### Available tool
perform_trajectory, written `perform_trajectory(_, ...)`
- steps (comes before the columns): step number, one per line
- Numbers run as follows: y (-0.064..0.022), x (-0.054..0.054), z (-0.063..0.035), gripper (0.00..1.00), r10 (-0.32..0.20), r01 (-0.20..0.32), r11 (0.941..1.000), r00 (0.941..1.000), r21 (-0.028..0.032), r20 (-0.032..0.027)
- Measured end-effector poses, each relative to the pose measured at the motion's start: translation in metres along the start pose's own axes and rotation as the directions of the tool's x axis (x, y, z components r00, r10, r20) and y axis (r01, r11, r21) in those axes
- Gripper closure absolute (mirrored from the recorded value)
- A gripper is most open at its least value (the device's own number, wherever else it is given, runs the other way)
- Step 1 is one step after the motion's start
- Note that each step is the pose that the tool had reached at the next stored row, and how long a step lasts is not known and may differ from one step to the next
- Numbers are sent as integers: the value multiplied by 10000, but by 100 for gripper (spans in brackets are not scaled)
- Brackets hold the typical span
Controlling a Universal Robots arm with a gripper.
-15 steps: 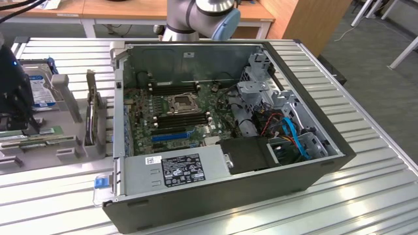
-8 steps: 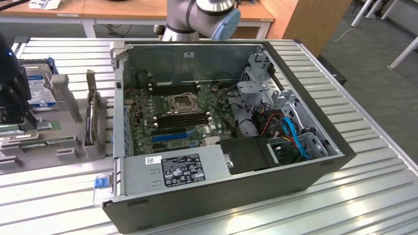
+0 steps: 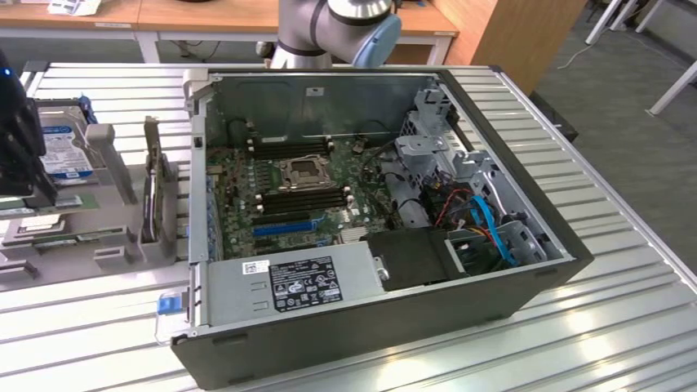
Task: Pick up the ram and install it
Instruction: 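Pick up the ram and move it above insertion slot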
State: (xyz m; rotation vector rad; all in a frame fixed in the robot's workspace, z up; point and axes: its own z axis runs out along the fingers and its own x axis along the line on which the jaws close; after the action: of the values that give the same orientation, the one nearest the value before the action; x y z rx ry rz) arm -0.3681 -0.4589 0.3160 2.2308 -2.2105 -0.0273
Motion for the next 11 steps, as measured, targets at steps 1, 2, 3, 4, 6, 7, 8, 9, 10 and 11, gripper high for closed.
perform_trajectory(1, -1, 0, -16, 88, 0, 0, 10000, 10000, 0, 0)
perform_trajectory(2, -1, 0, -30, 88, 0, 0, 10000, 10000, -1, -1)
perform_trajectory(3, -2, -1, -43, 88, 0, 0, 10000, 10000, -1, 0)
perform_trajectory(4, -2, -1, -56, 88, 0, 0, 10000, 10000, 0, 1)
perform_trajectory(6, -4, -1, -86, 88, 0, 0, 10000, 10000, -1, 0)
perform_trajectory(7, -5, -1, -97, 88, 0, 0, 10000, 10000, 0, 0)
perform_trajectory(8, -5, -1, -108, 88, 0, 0, 10000, 10000, -1, 0)
perform_trajectory(9, -6, -1, -121, 88, 0, 0, 10000, 10000, 0, 0)
perform_trajectory(10, -6, -1, -135, 88, 0, 0, 10000, 10000, 0, 0)
perform_trajectory(11, -7, -2, -149, 88, 0, 0, 10000, 10000, 0, -1)
